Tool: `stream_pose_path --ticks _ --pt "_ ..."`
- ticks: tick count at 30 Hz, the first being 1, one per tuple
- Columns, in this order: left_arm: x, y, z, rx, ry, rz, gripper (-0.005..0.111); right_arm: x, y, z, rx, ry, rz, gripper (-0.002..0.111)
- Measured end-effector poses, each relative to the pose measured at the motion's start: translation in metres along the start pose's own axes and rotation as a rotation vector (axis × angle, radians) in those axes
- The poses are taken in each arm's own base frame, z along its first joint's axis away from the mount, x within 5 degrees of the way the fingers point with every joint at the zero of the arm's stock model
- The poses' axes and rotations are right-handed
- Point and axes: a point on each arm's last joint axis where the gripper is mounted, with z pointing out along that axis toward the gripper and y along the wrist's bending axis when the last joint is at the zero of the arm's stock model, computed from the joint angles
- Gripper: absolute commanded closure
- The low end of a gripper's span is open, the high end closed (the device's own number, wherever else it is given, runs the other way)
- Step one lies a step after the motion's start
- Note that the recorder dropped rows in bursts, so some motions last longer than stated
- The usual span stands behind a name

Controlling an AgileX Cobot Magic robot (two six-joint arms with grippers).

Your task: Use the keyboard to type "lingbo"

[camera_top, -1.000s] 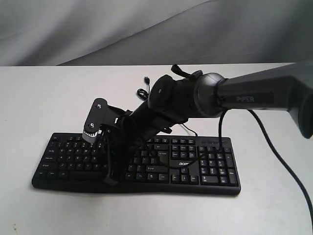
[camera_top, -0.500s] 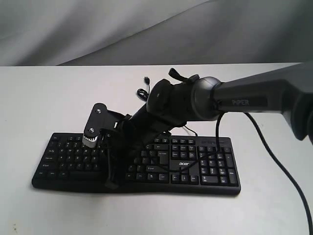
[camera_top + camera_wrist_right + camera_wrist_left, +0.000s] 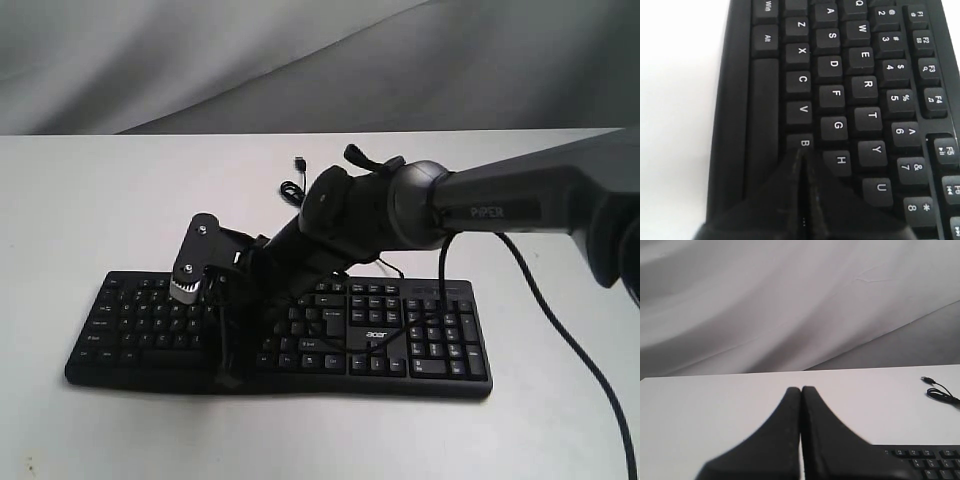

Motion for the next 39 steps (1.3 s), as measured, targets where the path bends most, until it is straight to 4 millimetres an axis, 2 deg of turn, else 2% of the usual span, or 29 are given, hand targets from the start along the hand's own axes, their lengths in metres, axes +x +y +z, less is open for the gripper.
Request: stream_pose_path --ticks 9,15,20,25,39 --pt "0.0 0.0 0.0 0.0 0.0 0.0 0.106 0.002 -0.001 0.003 0.004 -0.001 0.009 0.108" --pt "0.0 0.0 0.0 0.0 0.0 0.0 0.106 -0.02 -0.006 -0.01 0.042 -0.053 -0.023 0.108" --pt "0.0 0.0 0.0 0.0 0.0 0.0 0.106 -0.034 -0.01 -0.003 0.028 -0.081 -0.03 0.108" --pt "0.0 0.0 0.0 0.0 0.0 0.0 0.106 -0.029 -0.01 0.011 0.004 -0.062 -0.02 0.108" --pt "0.0 0.0 0.0 0.0 0.0 0.0 0.106 -0.026 -0.013 0.014 0.024 -0.036 -0.012 0.108"
